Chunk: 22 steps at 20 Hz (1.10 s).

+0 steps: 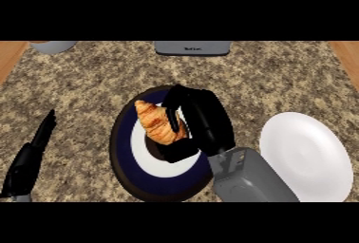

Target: Pick the croissant from the plate and place it in the plate

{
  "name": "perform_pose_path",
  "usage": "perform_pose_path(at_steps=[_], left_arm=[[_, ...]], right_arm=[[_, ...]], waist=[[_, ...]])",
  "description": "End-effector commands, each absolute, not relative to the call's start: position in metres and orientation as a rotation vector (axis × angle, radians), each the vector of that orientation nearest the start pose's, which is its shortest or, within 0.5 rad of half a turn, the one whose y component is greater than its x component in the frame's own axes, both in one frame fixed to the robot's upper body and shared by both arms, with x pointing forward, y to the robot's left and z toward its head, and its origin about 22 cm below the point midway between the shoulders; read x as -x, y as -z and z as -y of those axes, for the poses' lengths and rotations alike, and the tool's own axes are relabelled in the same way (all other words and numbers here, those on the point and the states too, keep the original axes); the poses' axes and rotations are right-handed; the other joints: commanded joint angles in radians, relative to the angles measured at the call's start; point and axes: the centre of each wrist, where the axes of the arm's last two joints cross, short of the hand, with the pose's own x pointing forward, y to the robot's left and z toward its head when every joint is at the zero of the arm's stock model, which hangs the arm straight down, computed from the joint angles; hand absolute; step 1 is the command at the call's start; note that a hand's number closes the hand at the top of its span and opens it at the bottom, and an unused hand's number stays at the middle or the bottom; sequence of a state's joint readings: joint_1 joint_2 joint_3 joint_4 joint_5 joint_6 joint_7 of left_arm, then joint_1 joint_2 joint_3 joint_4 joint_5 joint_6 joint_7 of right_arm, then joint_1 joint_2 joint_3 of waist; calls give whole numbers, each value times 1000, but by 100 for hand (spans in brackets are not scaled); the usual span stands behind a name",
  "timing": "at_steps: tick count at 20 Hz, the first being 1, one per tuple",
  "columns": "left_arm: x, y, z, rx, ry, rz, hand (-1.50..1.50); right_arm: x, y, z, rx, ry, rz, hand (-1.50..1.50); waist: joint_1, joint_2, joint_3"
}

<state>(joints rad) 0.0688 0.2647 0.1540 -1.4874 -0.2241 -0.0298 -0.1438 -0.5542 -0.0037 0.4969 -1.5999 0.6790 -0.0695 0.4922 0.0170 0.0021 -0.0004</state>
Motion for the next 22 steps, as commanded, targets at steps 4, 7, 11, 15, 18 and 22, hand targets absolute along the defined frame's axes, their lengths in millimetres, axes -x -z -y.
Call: perform_pose_path(at_steps=[4, 7, 11, 15, 18, 22], left_arm=[[-212, 11, -330, -452, 305, 1523, 0], [-211, 3, -331, -454, 295, 1520, 0], [-211, -7, -334, -470, 308, 1516, 0], [-218, 11, -338, -475, 303, 1510, 0], [-214, 8, -336, -484, 288, 1515, 0], [-224, 8, -336, -469, 285, 1519, 0]], right_arm=[[-297, -99, 34, 335, -669, 1632, -150], [-298, -75, 15, 378, -699, 1582, -150], [-301, -85, 12, 300, -605, 1679, -150], [-288, -86, 23, 249, -359, 1765, -150], [-305, -89, 53, 273, -179, 1752, -150], [-301, -92, 90, 244, -47, 1729, -150]], waist=[[9, 1, 0], [14, 1, 0], [3, -1, 1], [-5, -1, 1], [-15, -2, 1], [-26, -4, 1]])
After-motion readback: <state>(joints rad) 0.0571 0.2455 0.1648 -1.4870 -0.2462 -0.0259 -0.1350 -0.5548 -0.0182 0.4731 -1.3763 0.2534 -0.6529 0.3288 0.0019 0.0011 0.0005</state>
